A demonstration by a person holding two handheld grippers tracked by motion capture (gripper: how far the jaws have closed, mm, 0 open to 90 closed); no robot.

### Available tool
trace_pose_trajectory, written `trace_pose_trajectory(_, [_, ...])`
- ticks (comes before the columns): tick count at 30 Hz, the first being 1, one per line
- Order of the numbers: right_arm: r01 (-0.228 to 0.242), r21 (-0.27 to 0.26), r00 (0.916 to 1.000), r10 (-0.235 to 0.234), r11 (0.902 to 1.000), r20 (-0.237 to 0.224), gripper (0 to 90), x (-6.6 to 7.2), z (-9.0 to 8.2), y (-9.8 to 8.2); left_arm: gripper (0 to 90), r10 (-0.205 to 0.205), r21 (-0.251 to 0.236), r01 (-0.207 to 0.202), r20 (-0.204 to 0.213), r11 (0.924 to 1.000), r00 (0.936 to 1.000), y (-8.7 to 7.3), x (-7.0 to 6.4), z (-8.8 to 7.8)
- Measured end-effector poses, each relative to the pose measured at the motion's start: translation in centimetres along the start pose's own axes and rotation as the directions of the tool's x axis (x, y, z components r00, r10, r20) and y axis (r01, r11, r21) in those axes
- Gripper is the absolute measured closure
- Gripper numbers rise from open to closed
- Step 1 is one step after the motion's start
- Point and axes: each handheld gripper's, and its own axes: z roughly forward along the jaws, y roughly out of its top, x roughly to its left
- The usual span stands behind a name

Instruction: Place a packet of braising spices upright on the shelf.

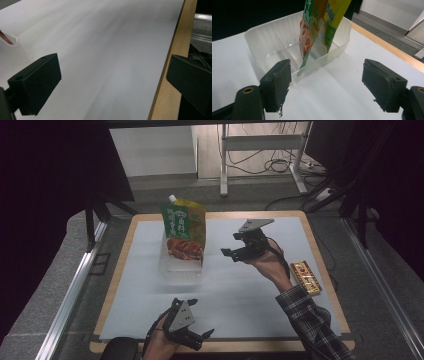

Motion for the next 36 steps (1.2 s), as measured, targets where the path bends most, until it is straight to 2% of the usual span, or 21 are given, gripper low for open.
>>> trace_pose_trajectory(14, [-0.013, 0.039, 0.9986, 0.011, 0.9992, 0.053, 21.3, -0.2, -1.9, -3.1, 0.0, 0.004, 0.001, -0.004, 0.000, 1.0000, 1.0000, 0.0, 0.0, 0.1])
trace_pose_trajectory(24, [-0.045, 0.059, 0.9944, 0.039, 0.9972, 0.098, 21.5, -0.8, -3.4, -5.4, 0.0, 0.006, 0.008, -0.006, -0.001, 1.0000, 1.0000, 0.0, 0.0, 0.1])
trace_pose_trajectory(36, [-0.083, 0.080, 0.9894, 0.073, 0.9933, 0.125, 21.6, -1.5, -4.7, -7.4, 0.0, 0.007, 0.009, -0.007, -0.003, 0.9999, 1.0000, 0.0, 0.0, 0.2])
